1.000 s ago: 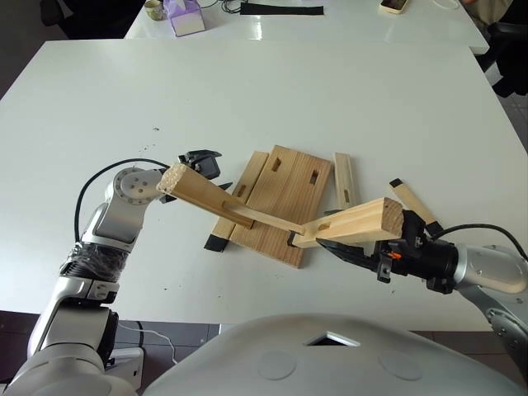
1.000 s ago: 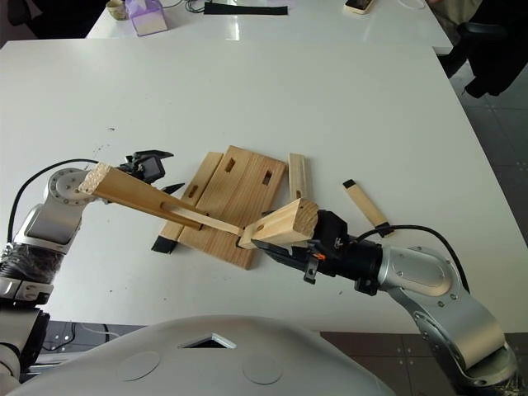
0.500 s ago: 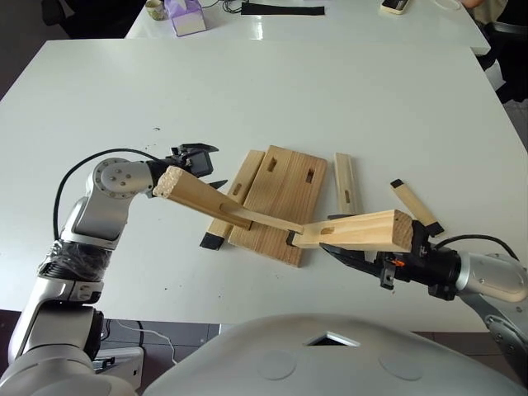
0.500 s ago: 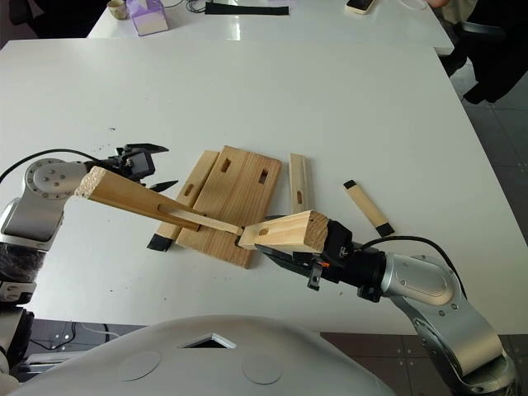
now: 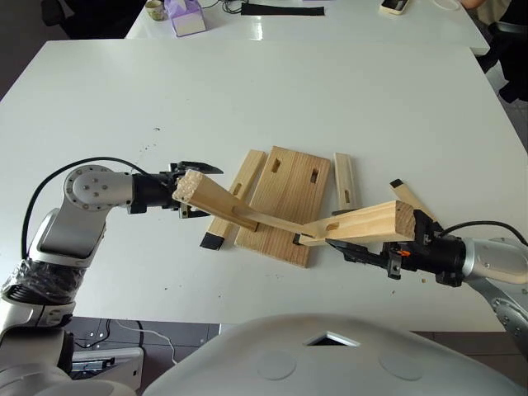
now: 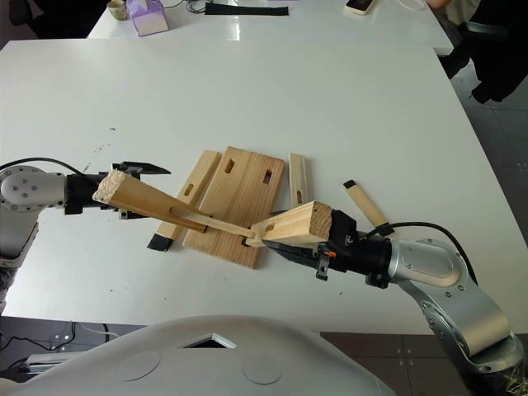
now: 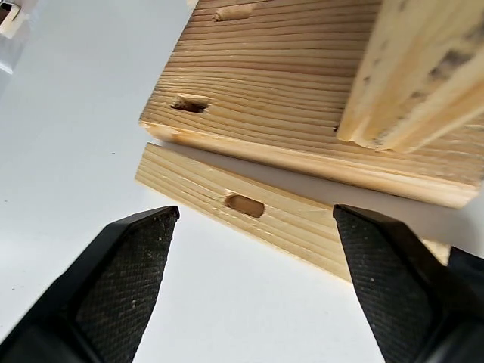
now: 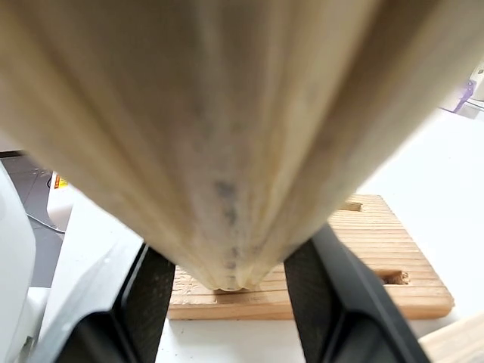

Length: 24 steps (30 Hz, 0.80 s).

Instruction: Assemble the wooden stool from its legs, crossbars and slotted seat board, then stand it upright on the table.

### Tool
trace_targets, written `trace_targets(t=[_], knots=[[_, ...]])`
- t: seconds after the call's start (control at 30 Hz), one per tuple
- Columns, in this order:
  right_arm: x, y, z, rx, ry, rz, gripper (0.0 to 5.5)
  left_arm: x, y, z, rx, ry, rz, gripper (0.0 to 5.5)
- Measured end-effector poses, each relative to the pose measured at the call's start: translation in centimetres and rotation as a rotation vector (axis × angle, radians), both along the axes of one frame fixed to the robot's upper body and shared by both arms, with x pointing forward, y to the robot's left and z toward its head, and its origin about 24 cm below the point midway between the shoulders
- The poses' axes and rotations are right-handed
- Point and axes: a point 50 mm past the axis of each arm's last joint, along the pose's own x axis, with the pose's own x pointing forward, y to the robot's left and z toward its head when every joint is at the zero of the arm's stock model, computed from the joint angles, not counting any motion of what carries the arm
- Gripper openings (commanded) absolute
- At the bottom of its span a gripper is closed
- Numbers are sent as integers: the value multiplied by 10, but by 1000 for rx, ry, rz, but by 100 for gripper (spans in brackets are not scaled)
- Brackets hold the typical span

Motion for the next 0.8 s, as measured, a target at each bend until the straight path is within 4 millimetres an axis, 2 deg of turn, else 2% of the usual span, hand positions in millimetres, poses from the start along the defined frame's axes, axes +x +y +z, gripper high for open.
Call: trace_targets(t=[0.33, 0.47, 0.8], knots=[[3, 1, 1, -19, -8, 13, 200, -9, -5, -1, 7, 20, -39, 380], [3, 3, 0, -23, -12, 28, 200, -14, -13, 3, -1, 12, -79, 380], [8, 10, 0, -49, -49, 70, 200, -16, -19, -2, -8, 48, -79, 380]])
